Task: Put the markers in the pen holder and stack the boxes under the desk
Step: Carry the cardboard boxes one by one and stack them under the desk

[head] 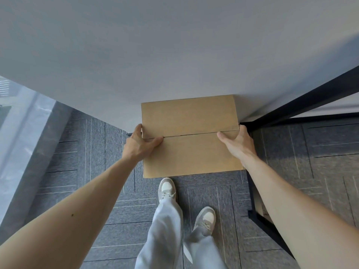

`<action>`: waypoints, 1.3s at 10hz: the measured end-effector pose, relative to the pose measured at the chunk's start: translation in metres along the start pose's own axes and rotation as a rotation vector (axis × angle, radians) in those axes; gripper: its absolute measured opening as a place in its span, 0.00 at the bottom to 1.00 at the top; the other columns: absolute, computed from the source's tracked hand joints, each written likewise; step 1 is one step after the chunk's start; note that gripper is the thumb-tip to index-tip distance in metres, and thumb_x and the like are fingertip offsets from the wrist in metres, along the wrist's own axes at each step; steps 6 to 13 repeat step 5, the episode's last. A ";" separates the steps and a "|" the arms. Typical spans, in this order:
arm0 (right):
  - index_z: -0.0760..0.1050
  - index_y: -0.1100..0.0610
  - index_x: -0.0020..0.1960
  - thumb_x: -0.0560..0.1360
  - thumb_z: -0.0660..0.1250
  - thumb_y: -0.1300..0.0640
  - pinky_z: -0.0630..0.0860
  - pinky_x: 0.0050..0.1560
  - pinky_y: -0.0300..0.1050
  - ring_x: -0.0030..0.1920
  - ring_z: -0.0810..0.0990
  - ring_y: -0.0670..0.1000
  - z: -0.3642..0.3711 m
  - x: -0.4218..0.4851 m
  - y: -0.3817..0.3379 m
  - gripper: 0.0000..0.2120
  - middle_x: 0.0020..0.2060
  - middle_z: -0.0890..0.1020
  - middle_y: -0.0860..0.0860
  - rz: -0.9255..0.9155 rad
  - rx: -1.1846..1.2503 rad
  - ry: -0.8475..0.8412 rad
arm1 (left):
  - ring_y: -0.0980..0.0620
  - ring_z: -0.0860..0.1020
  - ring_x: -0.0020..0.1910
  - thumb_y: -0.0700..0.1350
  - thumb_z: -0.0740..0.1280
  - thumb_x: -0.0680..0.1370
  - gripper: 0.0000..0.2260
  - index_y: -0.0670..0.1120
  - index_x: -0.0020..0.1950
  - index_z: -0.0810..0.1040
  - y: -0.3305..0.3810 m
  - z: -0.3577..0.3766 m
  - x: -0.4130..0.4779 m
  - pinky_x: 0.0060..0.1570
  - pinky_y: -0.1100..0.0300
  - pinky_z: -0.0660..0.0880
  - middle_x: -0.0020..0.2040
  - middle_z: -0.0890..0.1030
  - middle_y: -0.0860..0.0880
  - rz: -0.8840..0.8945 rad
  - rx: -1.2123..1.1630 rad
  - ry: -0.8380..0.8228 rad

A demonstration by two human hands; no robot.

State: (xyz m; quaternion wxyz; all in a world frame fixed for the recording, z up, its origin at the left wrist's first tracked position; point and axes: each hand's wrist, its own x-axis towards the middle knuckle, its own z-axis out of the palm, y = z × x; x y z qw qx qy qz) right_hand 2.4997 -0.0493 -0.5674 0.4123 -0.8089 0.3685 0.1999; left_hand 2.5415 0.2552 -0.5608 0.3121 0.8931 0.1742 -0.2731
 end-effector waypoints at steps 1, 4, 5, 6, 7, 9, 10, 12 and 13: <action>0.60 0.55 0.75 0.69 0.70 0.35 0.71 0.67 0.56 0.68 0.72 0.59 -0.006 -0.012 -0.008 0.43 0.70 0.71 0.56 0.000 -0.083 -0.039 | 0.39 0.77 0.62 0.66 0.73 0.68 0.44 0.51 0.77 0.59 0.011 -0.010 -0.008 0.55 0.47 0.77 0.67 0.76 0.43 -0.073 0.097 0.018; 0.74 0.56 0.66 0.77 0.69 0.48 0.73 0.57 0.45 0.60 0.78 0.53 -0.119 -0.126 -0.122 0.21 0.56 0.80 0.51 -0.200 0.130 0.014 | 0.45 0.78 0.57 0.61 0.73 0.71 0.32 0.52 0.71 0.68 0.108 -0.138 -0.119 0.51 0.51 0.74 0.63 0.78 0.45 0.084 -0.069 0.209; 0.81 0.51 0.53 0.77 0.70 0.50 0.74 0.48 0.42 0.54 0.81 0.50 -0.184 -0.181 -0.185 0.08 0.49 0.83 0.48 -0.374 0.237 0.021 | 0.47 0.80 0.52 0.60 0.73 0.72 0.27 0.54 0.68 0.72 0.155 -0.197 -0.175 0.48 0.54 0.74 0.59 0.80 0.48 0.226 -0.193 0.304; 0.81 0.51 0.53 0.77 0.70 0.50 0.74 0.48 0.42 0.54 0.81 0.50 -0.184 -0.181 -0.185 0.08 0.49 0.83 0.48 -0.374 0.237 0.021 | 0.47 0.80 0.52 0.60 0.73 0.72 0.27 0.54 0.68 0.72 0.155 -0.197 -0.175 0.48 0.54 0.74 0.59 0.80 0.48 0.226 -0.193 0.304; 0.81 0.51 0.53 0.77 0.70 0.50 0.74 0.48 0.42 0.54 0.81 0.50 -0.184 -0.181 -0.185 0.08 0.49 0.83 0.48 -0.374 0.237 0.021 | 0.47 0.80 0.52 0.60 0.73 0.72 0.27 0.54 0.68 0.72 0.155 -0.197 -0.175 0.48 0.54 0.74 0.59 0.80 0.48 0.226 -0.193 0.304; 0.81 0.51 0.53 0.77 0.70 0.50 0.74 0.48 0.42 0.54 0.81 0.50 -0.184 -0.181 -0.185 0.08 0.49 0.83 0.48 -0.374 0.237 0.021 | 0.47 0.80 0.52 0.60 0.73 0.72 0.27 0.54 0.68 0.72 0.155 -0.197 -0.175 0.48 0.54 0.74 0.59 0.80 0.48 0.226 -0.193 0.304; 0.81 0.51 0.53 0.77 0.70 0.50 0.74 0.48 0.42 0.54 0.81 0.50 -0.184 -0.181 -0.185 0.08 0.49 0.83 0.48 -0.374 0.237 0.021 | 0.47 0.80 0.52 0.60 0.73 0.72 0.27 0.54 0.68 0.72 0.155 -0.197 -0.175 0.48 0.54 0.74 0.59 0.80 0.48 0.226 -0.193 0.304; 0.81 0.51 0.53 0.77 0.70 0.50 0.74 0.48 0.42 0.54 0.81 0.50 -0.184 -0.181 -0.185 0.08 0.49 0.83 0.48 -0.374 0.237 0.021 | 0.47 0.80 0.52 0.60 0.73 0.72 0.27 0.54 0.68 0.72 0.155 -0.197 -0.175 0.48 0.54 0.74 0.59 0.80 0.48 0.226 -0.193 0.304; 0.81 0.51 0.53 0.77 0.70 0.50 0.74 0.48 0.42 0.54 0.81 0.50 -0.184 -0.181 -0.185 0.08 0.49 0.83 0.48 -0.374 0.237 0.021 | 0.47 0.80 0.52 0.60 0.73 0.72 0.27 0.54 0.68 0.72 0.155 -0.197 -0.175 0.48 0.54 0.74 0.59 0.80 0.48 0.226 -0.193 0.304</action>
